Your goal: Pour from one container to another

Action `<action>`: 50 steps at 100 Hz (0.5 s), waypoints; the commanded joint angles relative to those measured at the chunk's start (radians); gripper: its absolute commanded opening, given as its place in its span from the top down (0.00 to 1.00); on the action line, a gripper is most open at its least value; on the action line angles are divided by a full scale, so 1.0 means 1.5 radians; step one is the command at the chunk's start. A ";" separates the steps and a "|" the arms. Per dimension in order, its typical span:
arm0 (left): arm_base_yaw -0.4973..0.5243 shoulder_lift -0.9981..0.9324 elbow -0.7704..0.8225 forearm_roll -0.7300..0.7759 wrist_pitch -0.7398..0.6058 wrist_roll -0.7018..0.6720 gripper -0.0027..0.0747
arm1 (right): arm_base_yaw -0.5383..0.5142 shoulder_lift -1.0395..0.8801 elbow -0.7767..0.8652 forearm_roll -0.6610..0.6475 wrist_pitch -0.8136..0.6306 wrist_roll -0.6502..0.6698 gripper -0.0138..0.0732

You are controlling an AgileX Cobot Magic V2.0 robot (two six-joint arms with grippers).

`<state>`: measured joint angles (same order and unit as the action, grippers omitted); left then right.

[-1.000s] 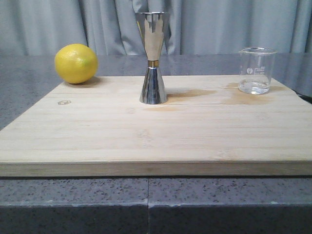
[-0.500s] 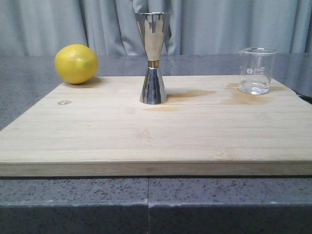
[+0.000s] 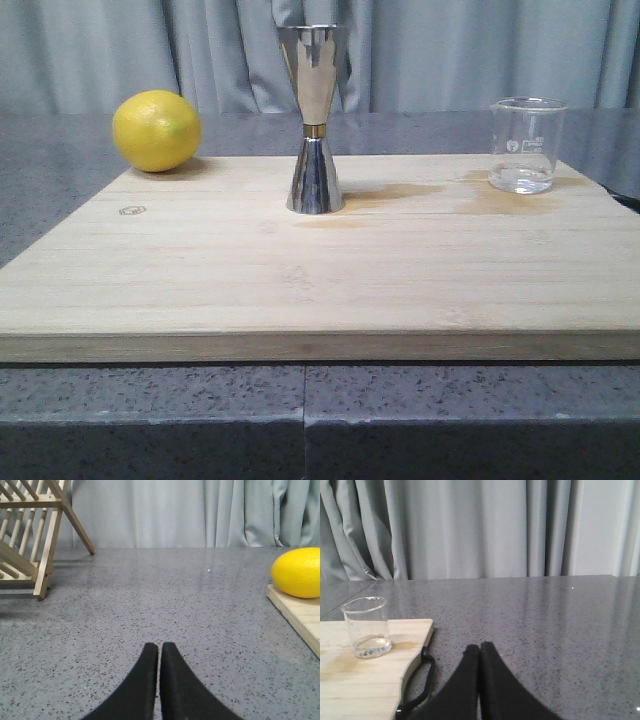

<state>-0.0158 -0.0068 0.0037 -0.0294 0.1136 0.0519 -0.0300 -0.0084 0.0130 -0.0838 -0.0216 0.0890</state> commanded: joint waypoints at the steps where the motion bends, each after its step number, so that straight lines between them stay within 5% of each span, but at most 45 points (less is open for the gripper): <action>1: 0.001 -0.014 0.019 -0.001 -0.056 -0.004 0.99 | -0.003 -0.014 0.006 -0.012 -0.067 -0.001 0.92; 50: 0.001 -0.014 0.019 -0.001 -0.056 -0.004 0.99 | -0.003 -0.014 0.006 -0.015 -0.061 -0.001 0.92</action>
<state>-0.0158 -0.0068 0.0037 -0.0294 0.1136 0.0519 -0.0300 -0.0084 0.0130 -0.0926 -0.0350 0.0890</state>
